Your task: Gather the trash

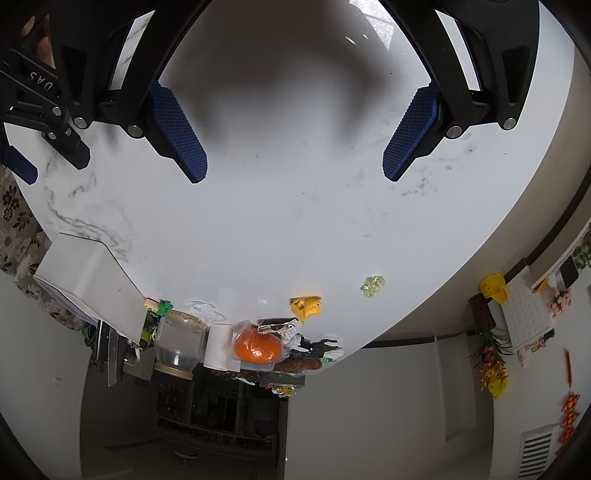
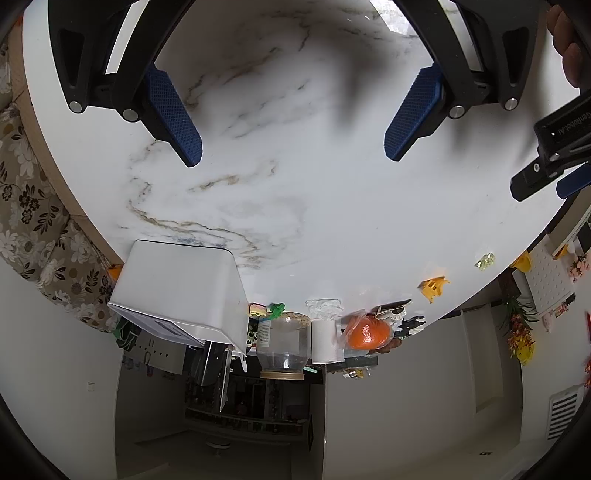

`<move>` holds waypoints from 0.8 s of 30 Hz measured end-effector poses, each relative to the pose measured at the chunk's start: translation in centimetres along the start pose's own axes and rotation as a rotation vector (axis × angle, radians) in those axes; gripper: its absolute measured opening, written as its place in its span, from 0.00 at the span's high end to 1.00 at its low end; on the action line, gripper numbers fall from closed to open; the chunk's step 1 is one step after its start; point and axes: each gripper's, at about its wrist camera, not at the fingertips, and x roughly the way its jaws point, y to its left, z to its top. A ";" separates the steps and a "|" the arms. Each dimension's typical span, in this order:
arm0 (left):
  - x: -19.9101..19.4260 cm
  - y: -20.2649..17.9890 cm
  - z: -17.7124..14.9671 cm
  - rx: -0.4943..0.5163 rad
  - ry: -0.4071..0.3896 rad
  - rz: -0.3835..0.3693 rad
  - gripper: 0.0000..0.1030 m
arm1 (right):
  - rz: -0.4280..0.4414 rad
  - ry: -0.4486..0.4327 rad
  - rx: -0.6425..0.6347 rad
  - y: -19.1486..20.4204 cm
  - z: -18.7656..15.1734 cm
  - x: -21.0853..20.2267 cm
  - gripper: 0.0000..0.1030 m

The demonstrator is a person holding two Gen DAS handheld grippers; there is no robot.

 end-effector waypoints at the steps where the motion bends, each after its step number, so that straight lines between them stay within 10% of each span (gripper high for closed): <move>1: 0.0 -0.1 0.0 0.006 -0.003 0.004 0.09 | 0.000 0.000 0.001 0.0 0.0 0.0 0.05; 24: -0.4 -0.6 -0.2 0.038 -0.031 -0.005 0.09 | 0.006 0.010 0.010 -0.1 0.0 0.2 0.05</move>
